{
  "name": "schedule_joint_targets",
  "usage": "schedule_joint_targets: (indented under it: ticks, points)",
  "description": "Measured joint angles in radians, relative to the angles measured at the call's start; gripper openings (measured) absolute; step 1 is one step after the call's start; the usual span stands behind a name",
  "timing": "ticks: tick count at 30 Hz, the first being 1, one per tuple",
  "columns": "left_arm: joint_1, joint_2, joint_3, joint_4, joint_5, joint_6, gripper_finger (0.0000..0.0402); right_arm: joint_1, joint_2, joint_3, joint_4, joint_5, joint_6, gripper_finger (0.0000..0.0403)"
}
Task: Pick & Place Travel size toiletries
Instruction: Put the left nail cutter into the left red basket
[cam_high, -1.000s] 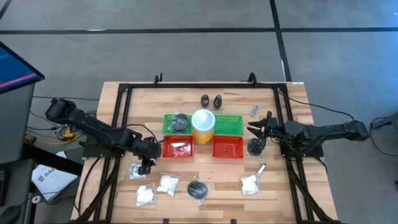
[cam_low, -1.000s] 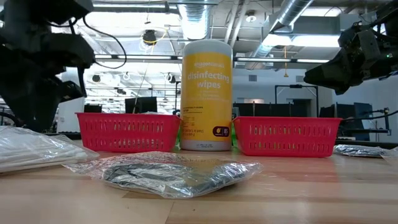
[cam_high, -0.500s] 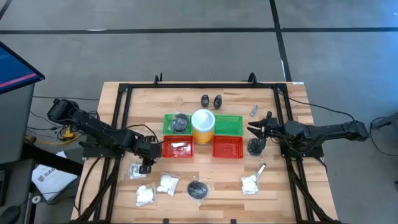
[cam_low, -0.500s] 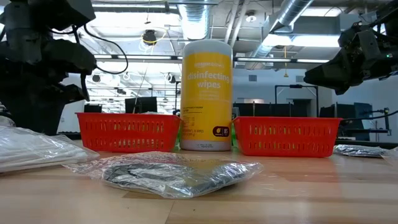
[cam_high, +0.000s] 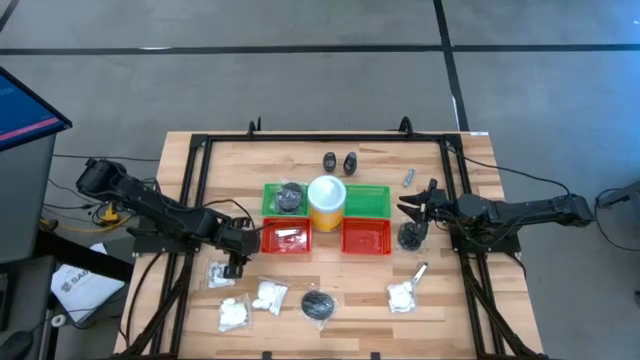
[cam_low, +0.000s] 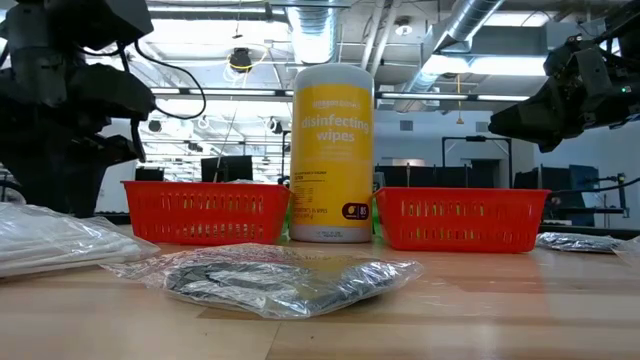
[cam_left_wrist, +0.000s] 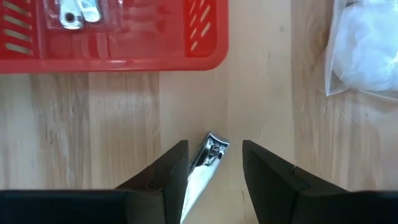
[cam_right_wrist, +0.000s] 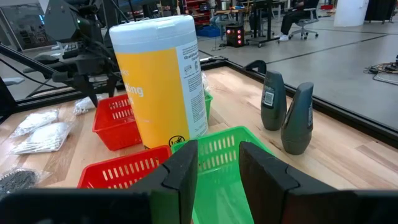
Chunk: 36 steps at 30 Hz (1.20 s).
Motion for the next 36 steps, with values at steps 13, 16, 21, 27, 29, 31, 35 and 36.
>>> schedule_joint_targets:
  ticks: [13, 16, 21, 27, 29, 31, 35, 36]
  points:
    - [-0.018, 0.139, 0.004, 0.005, -0.009, -0.001, 0.0143, 0.000, 0.000, 0.000, 0.000, 0.000, 0.000, 0.0109]
    - [-0.018, 0.151, 0.005, 0.000, -0.015, -0.001, 0.0142, 0.000, 0.000, 0.000, 0.000, 0.000, 0.000, 0.0109]
    - [-0.018, 0.152, 0.003, -0.001, -0.025, -0.004, 0.0110, 0.000, 0.000, 0.000, 0.000, 0.000, 0.000, 0.0109]
    - [-0.017, 0.153, 0.002, -0.004, -0.029, -0.005, 0.0037, 0.000, 0.000, 0.000, 0.000, 0.000, 0.000, 0.0109]
    - [-0.017, 0.153, 0.002, -0.004, -0.029, -0.008, 0.0037, 0.000, 0.000, 0.000, 0.000, 0.000, 0.000, 0.0109]
    - [-0.017, 0.144, 0.001, -0.002, -0.029, -0.016, 0.0037, 0.000, 0.000, 0.000, 0.000, 0.000, 0.000, 0.0109]
    - [-0.017, 0.093, -0.003, -0.005, -0.033, -0.066, 0.0037, 0.000, 0.000, 0.000, 0.000, 0.000, -0.001, 0.0109]
    - [-0.017, 0.078, -0.006, -0.017, -0.038, -0.081, 0.0037, 0.000, 0.000, 0.000, 0.000, 0.000, -0.001, 0.0109]
